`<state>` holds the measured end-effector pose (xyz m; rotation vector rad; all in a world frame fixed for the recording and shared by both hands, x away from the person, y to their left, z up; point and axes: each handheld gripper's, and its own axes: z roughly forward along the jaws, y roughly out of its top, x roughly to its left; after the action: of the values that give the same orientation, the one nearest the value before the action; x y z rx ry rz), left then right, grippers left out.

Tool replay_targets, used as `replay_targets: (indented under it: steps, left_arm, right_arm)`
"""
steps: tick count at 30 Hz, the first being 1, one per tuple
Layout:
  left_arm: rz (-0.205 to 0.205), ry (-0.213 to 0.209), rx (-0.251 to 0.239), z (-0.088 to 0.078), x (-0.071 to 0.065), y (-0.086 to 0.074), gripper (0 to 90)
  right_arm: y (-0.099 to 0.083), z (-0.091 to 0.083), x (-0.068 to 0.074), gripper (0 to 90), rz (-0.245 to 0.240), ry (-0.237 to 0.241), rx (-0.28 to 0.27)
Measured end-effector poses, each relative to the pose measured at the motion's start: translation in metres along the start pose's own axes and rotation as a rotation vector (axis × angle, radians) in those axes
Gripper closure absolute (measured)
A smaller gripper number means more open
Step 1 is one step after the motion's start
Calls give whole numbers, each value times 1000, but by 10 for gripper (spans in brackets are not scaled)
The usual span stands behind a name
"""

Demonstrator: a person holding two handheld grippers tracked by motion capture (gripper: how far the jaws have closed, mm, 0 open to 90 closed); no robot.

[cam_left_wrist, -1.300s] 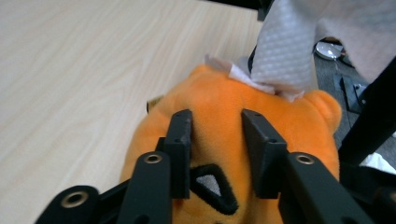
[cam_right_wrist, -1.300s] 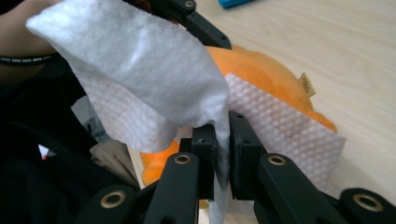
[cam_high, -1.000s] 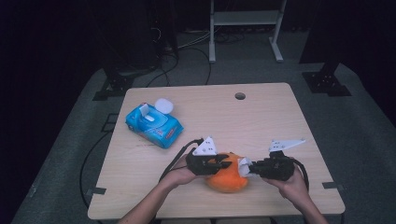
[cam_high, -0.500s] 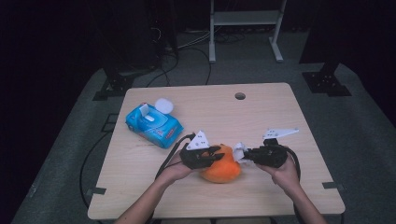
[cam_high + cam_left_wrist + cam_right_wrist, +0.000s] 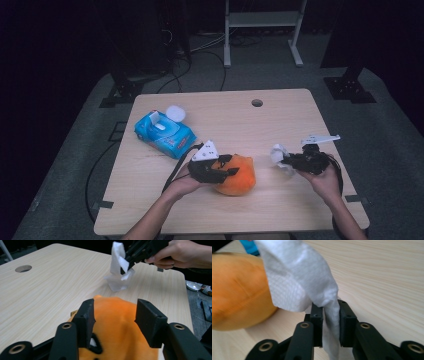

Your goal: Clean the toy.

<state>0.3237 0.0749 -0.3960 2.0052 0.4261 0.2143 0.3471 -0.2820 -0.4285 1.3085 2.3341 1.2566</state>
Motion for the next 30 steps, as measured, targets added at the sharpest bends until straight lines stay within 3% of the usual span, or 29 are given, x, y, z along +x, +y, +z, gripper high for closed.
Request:
replay_targets:
  steps: [5, 9, 20, 30]
  left_arm:
    - [-9, 7, -14, -5, 3, 1, 434]
    - [-23, 19, -25, -11, 6, 1, 410]
    - [-51, 66, -34, -35, 14, -6, 346]
    - [-102, 131, -28, -58, 22, -27, 281]
  right_arm:
    - [-2, -3, -13, 656, 11, -50, 10]
    - [-5, -7, -21, 614, 42, -44, -5]
    - [-13, -17, -19, 541, 35, -31, -19]
    - [-17, -24, -18, 503, 30, -32, -25]
